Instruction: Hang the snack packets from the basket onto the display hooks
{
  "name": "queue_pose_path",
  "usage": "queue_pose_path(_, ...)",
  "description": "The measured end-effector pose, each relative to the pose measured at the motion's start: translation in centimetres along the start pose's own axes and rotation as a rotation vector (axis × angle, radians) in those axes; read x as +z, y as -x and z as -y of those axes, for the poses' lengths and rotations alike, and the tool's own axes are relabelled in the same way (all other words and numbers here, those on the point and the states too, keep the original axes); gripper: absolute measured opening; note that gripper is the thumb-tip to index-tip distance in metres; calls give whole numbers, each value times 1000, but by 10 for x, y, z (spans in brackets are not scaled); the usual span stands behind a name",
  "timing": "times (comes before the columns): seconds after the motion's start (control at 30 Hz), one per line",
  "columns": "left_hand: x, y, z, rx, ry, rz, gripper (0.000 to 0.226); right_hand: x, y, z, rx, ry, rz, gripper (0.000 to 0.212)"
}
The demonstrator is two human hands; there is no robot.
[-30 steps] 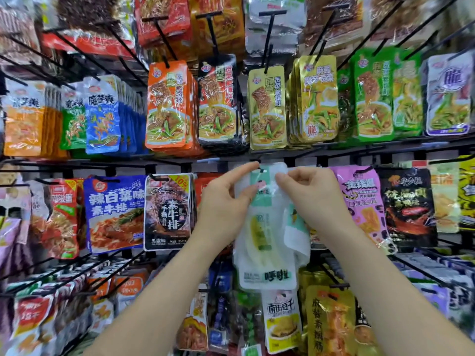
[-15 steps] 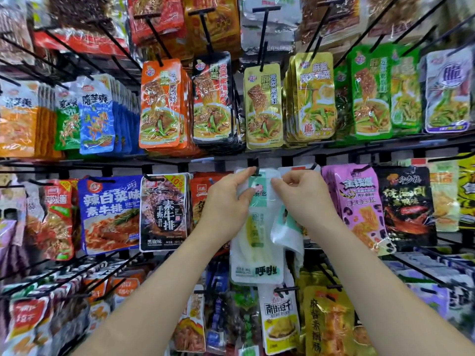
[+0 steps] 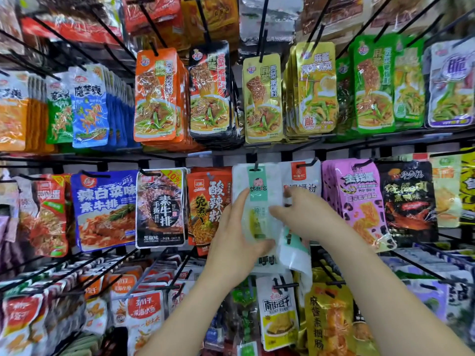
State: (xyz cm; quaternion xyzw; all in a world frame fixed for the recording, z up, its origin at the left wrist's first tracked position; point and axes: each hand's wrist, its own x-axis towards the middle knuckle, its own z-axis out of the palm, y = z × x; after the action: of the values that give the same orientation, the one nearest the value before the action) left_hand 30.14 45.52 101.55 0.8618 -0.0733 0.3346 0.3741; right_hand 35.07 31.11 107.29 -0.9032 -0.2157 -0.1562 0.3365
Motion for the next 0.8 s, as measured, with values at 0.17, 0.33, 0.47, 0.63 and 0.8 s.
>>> queue_pose_path(0.17,10,-10,5,-39,-6,-2,101,13,-6,-4,-17,-87,119,25)
queue_pose_path(0.33,21,-24,8,-16,-55,-4,103,23,-13,-6,4,-19,-46,39)
queue_pose_path(0.47,26,-25,10,-21,-87,-19,106,24,-10,-5,11,10,-72,39)
queue_pose_path(0.63,16,-17,15,-5,-117,-50,106,-5,7,-6,99,-310,-114,73)
queue_pose_path(0.8,7,-9,12,17,-140,-72,106,-43,31,4,44,-722,4,75)
